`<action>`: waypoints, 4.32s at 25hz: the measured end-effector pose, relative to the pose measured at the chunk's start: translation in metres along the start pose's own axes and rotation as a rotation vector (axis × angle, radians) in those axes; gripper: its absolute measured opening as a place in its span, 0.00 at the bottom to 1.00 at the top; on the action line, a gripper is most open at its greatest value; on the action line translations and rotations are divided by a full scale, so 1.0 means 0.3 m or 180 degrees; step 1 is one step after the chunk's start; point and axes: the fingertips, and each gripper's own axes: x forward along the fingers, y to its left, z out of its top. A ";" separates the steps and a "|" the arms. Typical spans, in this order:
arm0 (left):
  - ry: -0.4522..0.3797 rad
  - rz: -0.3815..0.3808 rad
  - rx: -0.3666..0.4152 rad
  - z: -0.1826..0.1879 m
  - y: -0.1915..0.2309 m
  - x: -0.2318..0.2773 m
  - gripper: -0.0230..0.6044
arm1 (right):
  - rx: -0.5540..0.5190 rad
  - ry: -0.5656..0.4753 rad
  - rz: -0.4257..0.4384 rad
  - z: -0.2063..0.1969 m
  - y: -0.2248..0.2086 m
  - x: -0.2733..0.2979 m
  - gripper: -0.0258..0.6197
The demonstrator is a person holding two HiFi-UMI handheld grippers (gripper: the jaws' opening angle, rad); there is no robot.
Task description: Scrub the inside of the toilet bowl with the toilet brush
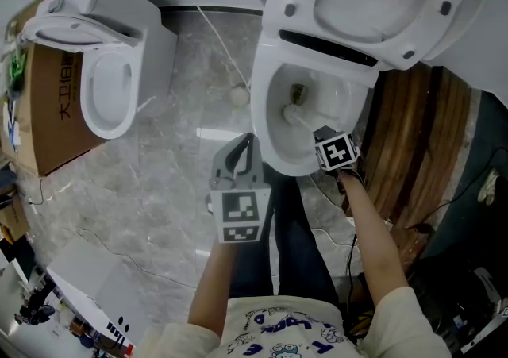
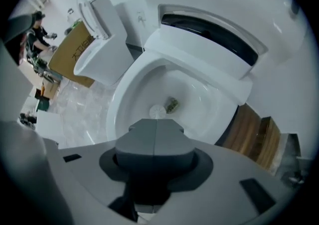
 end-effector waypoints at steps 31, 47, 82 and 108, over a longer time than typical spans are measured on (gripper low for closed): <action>-0.0004 -0.0020 0.0001 -0.006 0.023 -0.008 0.04 | 0.1389 -0.0389 0.0661 0.058 0.064 -0.071 0.30; -0.0011 -0.0058 0.0040 0.006 -0.016 -0.009 0.04 | 0.0950 0.0173 0.0529 -0.231 0.071 -0.150 0.30; 0.0022 0.0018 -0.0009 -0.018 -0.002 -0.005 0.04 | -0.1268 -0.0465 -0.1452 0.176 -0.215 -0.206 0.30; 0.0047 0.0051 -0.0052 -0.050 0.039 0.006 0.04 | 0.0007 -0.0799 -0.0203 0.271 0.025 -0.035 0.30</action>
